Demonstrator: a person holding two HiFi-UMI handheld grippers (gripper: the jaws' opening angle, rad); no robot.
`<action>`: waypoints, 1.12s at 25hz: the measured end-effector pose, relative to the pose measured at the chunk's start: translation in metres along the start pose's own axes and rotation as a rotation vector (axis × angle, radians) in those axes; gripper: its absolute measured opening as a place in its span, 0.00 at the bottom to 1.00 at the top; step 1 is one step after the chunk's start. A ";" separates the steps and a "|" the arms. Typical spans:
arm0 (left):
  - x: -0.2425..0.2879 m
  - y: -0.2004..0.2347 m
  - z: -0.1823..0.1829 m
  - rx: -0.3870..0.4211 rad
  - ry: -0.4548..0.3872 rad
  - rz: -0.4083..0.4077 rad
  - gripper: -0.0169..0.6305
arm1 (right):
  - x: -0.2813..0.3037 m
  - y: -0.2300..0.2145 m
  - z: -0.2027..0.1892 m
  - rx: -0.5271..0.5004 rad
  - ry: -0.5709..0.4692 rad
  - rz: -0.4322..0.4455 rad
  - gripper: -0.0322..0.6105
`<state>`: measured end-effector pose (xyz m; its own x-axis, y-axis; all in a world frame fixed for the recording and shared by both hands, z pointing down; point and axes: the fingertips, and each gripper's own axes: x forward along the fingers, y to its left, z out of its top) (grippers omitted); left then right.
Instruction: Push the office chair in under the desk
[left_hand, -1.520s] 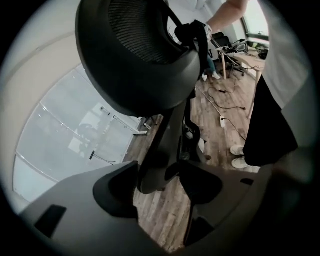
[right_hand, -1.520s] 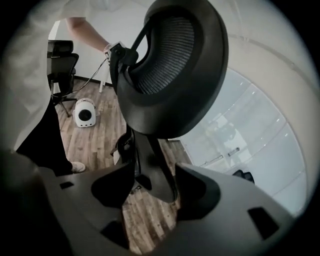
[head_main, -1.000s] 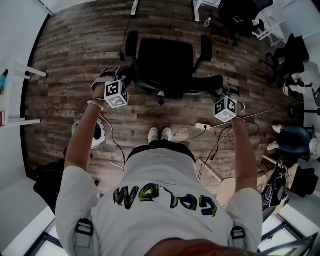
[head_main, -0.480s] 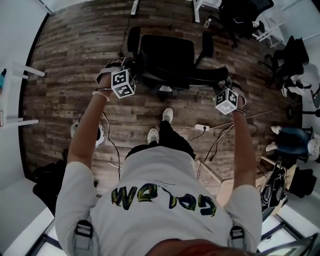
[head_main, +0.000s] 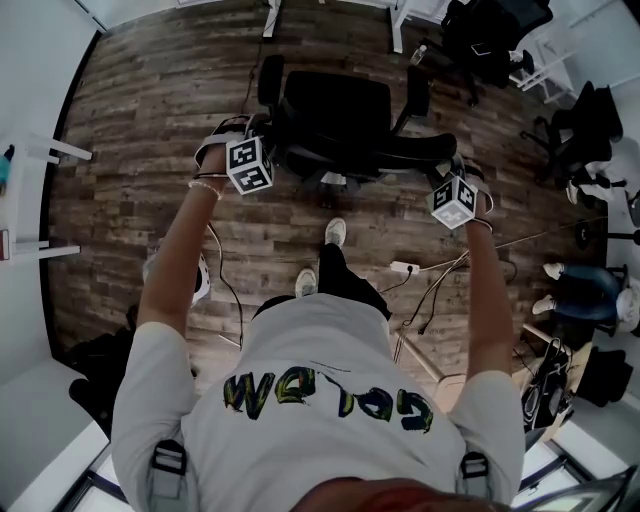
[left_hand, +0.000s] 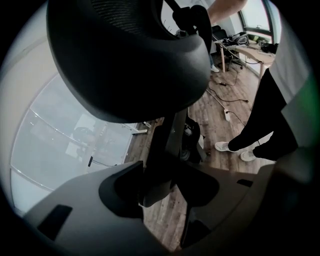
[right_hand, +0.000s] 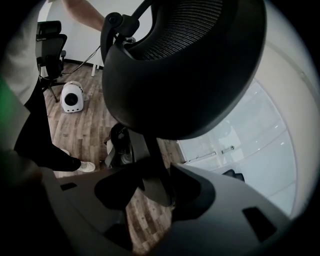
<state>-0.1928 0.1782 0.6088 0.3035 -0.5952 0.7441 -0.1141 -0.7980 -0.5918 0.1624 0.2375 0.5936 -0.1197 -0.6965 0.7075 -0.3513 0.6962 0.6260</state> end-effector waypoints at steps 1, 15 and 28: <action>0.005 0.006 0.001 0.001 0.003 0.003 0.34 | 0.005 -0.006 0.000 0.001 -0.003 0.000 0.36; 0.081 0.088 0.010 0.007 0.067 0.010 0.35 | 0.079 -0.090 -0.002 0.003 -0.034 0.011 0.37; 0.142 0.158 0.016 -0.044 0.117 0.013 0.35 | 0.141 -0.160 -0.004 -0.016 -0.059 0.021 0.36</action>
<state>-0.1526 -0.0305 0.6163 0.1891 -0.6105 0.7691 -0.1597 -0.7919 -0.5894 0.2051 0.0285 0.5944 -0.1820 -0.6903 0.7003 -0.3333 0.7133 0.6165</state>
